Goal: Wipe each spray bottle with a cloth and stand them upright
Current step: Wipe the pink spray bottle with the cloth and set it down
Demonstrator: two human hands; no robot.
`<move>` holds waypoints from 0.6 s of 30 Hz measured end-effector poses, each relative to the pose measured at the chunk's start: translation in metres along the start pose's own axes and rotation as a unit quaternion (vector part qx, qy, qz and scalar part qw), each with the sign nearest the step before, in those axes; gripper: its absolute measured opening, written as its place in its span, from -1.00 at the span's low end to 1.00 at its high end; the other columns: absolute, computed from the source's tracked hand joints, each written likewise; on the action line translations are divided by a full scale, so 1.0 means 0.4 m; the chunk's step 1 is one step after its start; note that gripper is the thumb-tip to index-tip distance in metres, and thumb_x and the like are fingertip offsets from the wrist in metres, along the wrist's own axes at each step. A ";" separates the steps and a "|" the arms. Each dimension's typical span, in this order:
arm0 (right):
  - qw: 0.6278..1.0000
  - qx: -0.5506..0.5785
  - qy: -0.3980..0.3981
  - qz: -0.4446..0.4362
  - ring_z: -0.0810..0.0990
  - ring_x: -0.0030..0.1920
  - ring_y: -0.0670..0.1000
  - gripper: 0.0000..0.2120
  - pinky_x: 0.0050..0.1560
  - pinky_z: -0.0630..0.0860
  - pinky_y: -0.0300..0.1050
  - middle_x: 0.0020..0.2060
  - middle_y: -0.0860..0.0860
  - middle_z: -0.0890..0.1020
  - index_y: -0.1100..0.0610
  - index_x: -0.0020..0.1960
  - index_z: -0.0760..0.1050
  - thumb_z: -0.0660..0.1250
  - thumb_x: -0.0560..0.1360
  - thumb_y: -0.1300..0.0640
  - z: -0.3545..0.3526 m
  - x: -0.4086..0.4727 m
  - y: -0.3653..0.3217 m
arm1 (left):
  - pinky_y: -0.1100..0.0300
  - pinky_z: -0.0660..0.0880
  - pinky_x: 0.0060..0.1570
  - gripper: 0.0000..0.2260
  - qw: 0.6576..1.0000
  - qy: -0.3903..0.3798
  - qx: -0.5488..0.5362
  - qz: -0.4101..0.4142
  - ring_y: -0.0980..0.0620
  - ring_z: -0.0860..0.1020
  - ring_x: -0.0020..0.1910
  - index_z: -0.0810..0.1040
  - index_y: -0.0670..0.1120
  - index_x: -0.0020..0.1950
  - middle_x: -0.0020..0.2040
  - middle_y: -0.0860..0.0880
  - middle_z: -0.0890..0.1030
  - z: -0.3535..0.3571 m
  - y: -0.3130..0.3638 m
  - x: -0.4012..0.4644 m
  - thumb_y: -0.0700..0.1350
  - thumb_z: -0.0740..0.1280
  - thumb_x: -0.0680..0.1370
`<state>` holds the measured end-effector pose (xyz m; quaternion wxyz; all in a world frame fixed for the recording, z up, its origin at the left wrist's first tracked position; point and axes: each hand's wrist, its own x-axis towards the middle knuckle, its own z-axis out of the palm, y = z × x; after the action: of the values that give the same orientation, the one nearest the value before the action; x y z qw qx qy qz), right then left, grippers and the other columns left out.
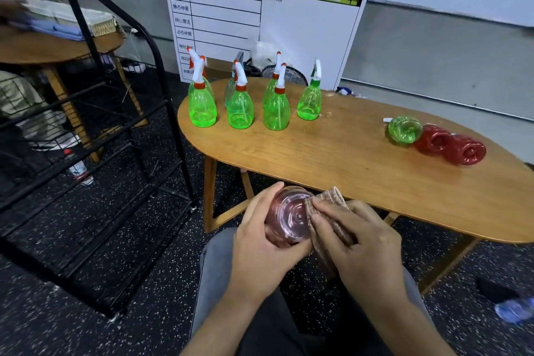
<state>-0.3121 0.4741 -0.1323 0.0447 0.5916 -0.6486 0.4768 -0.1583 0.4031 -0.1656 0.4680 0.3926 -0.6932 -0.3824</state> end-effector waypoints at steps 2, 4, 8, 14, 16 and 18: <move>1.000 -0.008 0.008 -0.006 0.62 -0.21 -0.15 -0.77 -0.26 0.59 -0.15 -0.14 -0.18 0.61 -0.06 0.21 0.71 0.48 0.56 0.00 0.014 0.014 -0.012 | 0.17 0.61 0.22 -0.18 1.000 0.002 -0.003 -0.002 0.18 0.58 0.33 0.41 0.25 0.52 0.41 0.29 0.48 -0.001 -0.006 0.000 0.12 0.68 0.33; 1.000 -0.011 0.006 -0.017 0.60 -0.23 -0.16 -0.78 -0.29 0.58 -0.15 -0.15 -0.22 0.58 -0.09 0.21 0.71 0.44 0.59 -0.06 0.028 0.027 -0.028 | 0.20 0.62 0.19 -0.18 1.000 -0.002 0.000 0.000 0.19 0.59 0.31 0.41 0.27 0.52 0.42 0.29 0.48 -0.002 -0.008 -0.001 0.16 0.67 0.32; 0.999 -0.011 -0.018 -0.036 0.61 -0.25 -0.16 -0.75 -0.32 0.60 -0.10 -0.13 -0.20 0.60 -0.12 0.21 0.70 0.37 0.59 -0.12 0.052 0.039 -0.055 | 0.23 0.59 0.19 -0.25 1.000 -0.005 0.002 0.005 0.25 0.56 0.31 0.42 0.32 0.48 0.39 0.33 0.48 0.000 -0.003 0.000 0.13 0.60 0.32; 0.994 -0.017 -0.073 -0.073 0.62 -0.20 -0.18 -0.76 -0.32 0.59 -0.17 -0.08 -0.21 0.62 -0.14 0.17 0.71 0.38 0.57 -0.14 0.050 0.005 -0.061 | 0.35 0.54 0.22 -0.30 1.000 0.019 0.003 0.004 0.28 0.55 0.32 0.43 0.30 0.48 0.39 0.26 0.51 -0.002 -0.024 0.000 -0.18 0.57 0.45; 0.992 -0.018 -0.097 -0.083 0.61 -0.22 -0.18 -0.77 -0.35 0.55 -0.20 -0.09 -0.21 0.61 -0.16 0.17 0.71 0.37 0.58 -0.15 0.037 -0.013 -0.053 | 0.31 0.58 0.19 -0.28 1.000 0.020 -0.019 -0.013 0.26 0.59 0.26 0.45 0.31 0.47 0.40 0.23 0.50 -0.006 -0.026 0.008 -0.23 0.55 0.45; 0.991 -0.024 -0.104 -0.084 0.56 -0.28 -0.19 -0.78 -0.42 0.48 -0.24 -0.13 -0.22 0.58 -0.16 0.15 0.71 0.37 0.58 -0.15 0.020 -0.026 -0.042 | 0.15 0.64 0.16 -0.27 0.999 0.018 -0.039 -0.024 0.14 0.64 0.24 0.45 0.27 0.50 0.41 0.25 0.49 -0.007 -0.026 0.012 -0.11 0.57 0.39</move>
<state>-0.2914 0.4789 -0.1334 0.0307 0.6890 -0.6090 0.3917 -0.1549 0.3944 -0.1725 0.4862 0.3977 -0.6593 -0.4132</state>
